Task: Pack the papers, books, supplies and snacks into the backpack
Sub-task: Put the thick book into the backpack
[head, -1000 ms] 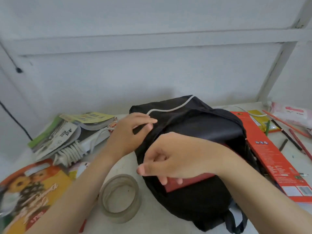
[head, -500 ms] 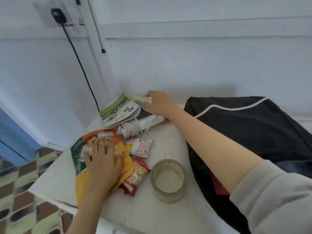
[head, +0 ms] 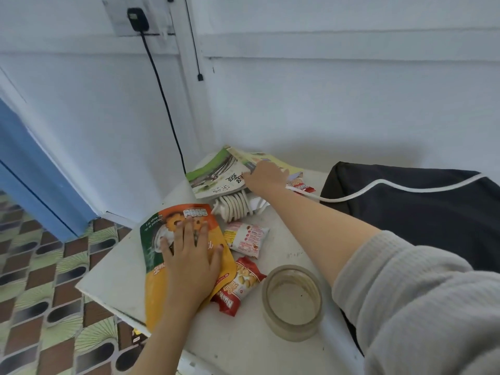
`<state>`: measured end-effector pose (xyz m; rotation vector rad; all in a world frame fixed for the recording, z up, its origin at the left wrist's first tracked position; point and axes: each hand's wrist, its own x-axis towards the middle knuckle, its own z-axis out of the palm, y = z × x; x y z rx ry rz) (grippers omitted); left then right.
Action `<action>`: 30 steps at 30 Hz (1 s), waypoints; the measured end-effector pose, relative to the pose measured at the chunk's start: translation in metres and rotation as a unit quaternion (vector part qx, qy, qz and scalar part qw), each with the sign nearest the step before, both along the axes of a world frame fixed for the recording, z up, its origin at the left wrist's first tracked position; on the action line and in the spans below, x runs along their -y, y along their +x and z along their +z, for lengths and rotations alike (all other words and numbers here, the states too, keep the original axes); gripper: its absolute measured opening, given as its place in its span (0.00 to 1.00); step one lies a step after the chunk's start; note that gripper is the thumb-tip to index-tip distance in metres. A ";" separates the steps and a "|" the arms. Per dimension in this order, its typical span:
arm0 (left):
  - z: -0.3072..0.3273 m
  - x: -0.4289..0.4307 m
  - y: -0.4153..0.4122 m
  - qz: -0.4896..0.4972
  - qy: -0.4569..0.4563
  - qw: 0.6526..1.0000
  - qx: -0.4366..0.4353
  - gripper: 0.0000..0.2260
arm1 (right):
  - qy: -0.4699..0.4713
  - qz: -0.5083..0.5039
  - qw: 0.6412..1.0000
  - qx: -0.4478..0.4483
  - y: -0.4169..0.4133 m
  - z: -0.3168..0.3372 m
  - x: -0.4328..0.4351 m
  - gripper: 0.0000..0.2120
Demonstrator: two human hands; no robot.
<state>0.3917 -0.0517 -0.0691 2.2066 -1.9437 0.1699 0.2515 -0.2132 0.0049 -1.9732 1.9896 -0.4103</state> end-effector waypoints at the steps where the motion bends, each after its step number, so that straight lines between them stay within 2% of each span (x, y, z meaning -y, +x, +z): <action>1: -0.001 0.001 0.000 -0.001 -0.002 1.000 0.003 0.28 | -0.004 -0.001 1.000 0.014 0.000 0.000 0.002 0.11; 6: -0.003 0.002 0.000 0.000 -0.005 1.000 0.001 0.28 | -0.070 -0.002 0.994 0.083 -0.001 0.005 0.010 0.08; 10: -0.004 0.002 0.002 0.001 -0.006 1.000 0.008 0.28 | -0.156 0.052 0.971 0.174 -0.016 0.016 0.010 0.25; 14: -0.004 0.003 0.002 0.002 -0.001 1.000 0.012 0.28 | -0.215 0.023 0.953 0.211 -0.031 0.030 0.015 0.23; 17: -0.005 0.005 0.003 -0.015 -0.011 1.000 0.000 0.25 | -0.253 -0.021 0.924 0.286 -0.042 0.044 0.014 0.23; 19: -0.005 0.006 0.004 -0.035 -0.025 0.999 -0.026 0.23 | -0.282 -0.040 0.902 0.323 -0.050 0.057 0.011 0.23; 22: 0.004 0.010 0.005 -0.048 -0.054 0.991 -0.114 0.23 | -0.324 -0.052 0.872 0.363 -0.061 0.082 0.000 0.23; 25: 0.030 0.018 -0.002 -0.079 -0.127 0.952 -0.266 0.21 | -0.344 -0.057 0.851 0.392 -0.074 0.109 -0.021 0.22; 27: 0.055 0.024 -0.008 -0.122 -0.179 0.897 -0.386 0.21 | -0.330 -0.061 0.843 0.421 -0.084 0.124 -0.034 0.22; 30: 0.099 0.033 -0.014 -0.169 -0.221 0.823 -0.495 0.23 | -0.260 -0.042 0.826 0.498 -0.101 0.136 -0.058 0.24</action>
